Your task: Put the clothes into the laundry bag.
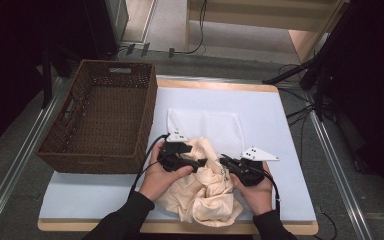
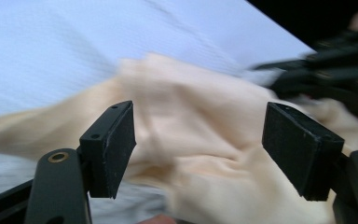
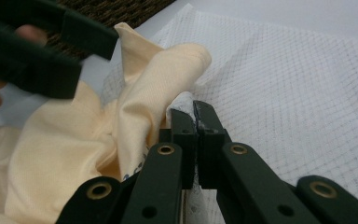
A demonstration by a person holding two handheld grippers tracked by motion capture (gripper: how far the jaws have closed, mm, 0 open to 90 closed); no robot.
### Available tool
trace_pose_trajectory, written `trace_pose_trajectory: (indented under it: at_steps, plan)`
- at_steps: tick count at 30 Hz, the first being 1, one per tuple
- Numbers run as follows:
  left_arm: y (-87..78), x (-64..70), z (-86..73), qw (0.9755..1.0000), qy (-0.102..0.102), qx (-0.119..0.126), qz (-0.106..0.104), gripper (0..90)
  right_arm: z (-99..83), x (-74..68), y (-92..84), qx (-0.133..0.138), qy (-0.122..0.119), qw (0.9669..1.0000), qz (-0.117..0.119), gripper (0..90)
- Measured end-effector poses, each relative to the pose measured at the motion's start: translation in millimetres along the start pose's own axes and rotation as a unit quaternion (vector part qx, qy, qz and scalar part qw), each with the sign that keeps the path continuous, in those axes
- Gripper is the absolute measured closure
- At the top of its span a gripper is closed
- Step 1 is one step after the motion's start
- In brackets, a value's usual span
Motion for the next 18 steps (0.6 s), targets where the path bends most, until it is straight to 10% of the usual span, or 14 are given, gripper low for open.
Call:
trace_pose_trajectory:
  at_steps: [6,9,12,18]
  plan:
    - [38.1,-14.0,-9.0,0.9958,-0.025,-0.083,-0.028,29.0,0.5,-1.1,0.8,0.000,-0.001,1.0000,0.002,89.1]
    - [39.6,-4.4,-8.7,0.9965,0.018,-0.077,-0.028,50.2,-0.3,-1.3,2.1,-0.005,-0.003,1.0000,0.001,89.1]
    - [32.6,-0.2,-4.3,0.9949,0.019,-0.078,-0.062,78.5,-0.6,-0.7,2.2,-0.004,-0.003,1.0000,0.002,89.1]
    - [13.2,21.9,0.4,0.9890,0.062,-0.059,-0.121,86.2,0.0,-0.9,1.7,-0.002,0.000,1.0000,0.003,89.1]
Point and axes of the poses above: each handheld gripper's, and its own axes: y roughly forward along the jaws, z roughly out of its top, x roughly to its right, the point moved 2 cm from there along y, roughly forward along the jaws, and after that the axes turned 1 degree about z, right-handed, at the moved point
